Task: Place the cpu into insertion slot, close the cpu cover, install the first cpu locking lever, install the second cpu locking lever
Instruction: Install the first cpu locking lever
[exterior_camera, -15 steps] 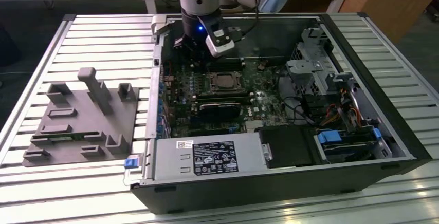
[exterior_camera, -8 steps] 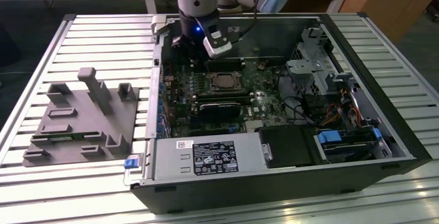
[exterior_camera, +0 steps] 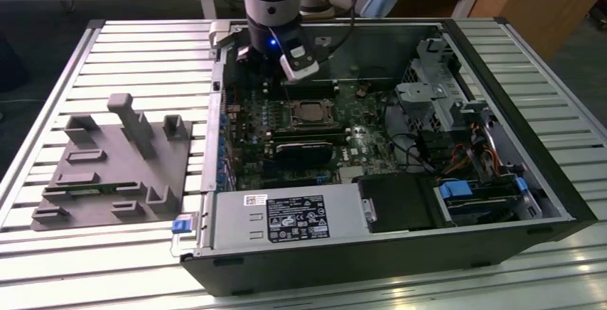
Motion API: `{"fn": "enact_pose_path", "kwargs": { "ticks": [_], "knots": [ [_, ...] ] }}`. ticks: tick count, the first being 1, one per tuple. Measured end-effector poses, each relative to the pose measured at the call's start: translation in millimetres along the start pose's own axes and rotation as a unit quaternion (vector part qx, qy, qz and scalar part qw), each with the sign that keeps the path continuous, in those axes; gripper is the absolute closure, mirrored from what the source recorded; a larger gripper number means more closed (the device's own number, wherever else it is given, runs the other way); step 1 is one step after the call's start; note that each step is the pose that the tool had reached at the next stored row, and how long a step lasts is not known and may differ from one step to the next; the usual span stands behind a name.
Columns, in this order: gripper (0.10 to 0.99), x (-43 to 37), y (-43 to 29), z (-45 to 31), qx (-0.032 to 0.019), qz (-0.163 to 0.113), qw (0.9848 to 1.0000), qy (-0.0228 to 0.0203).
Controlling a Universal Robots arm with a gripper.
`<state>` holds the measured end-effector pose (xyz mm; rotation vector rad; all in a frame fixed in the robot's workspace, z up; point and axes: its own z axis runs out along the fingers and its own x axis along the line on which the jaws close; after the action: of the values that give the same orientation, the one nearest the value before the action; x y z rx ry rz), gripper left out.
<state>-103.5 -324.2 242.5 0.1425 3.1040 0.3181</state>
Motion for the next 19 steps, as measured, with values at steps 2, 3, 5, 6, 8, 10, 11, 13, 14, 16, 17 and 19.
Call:
{"fn": "enact_pose_path", "kwargs": {
  "ticks": [2,3,5,6,8,10,11,13,14,16,17,19],
  "knots": [
    [0.980,0.3,-0.4,0.0,-0.0095,0.000,1.0000,0.0008],
    [0.980,0.5,-0.5,0.0,-0.0153,0.000,0.9999,0.0013],
    [0.980,0.8,-0.6,0.0,-0.0192,0.001,0.9998,0.0017],
    [0.980,0.9,-0.6,0.0,-0.0193,0.001,0.9998,0.0017],
    [0.980,1.4,-0.7,0.0,-0.0193,0.001,0.9998,0.0017],
    [0.980,2.0,-0.9,0.0,-0.0233,0.001,0.9997,0.0021],
    [0.980,2.0,-0.9,0.0,-0.0268,0.001,0.9996,0.0024],
    [0.980,2.0,-0.8,0.1,-0.0280,0.001,0.9996,0.0025],
    [0.980,2.0,-0.8,0.1,-0.0281,0.001,0.9996,0.0025],
    [0.980,2.0,-0.9,0.1,-0.0281,0.001,0.9996,0.0025],
    [0.980,1.8,-0.9,0.1,-0.0282,0.001,0.9996,0.0025],
    [0.980,-0.2,-0.7,0.2,-0.0282,0.001,0.9996,0.0025]
  ]
}}
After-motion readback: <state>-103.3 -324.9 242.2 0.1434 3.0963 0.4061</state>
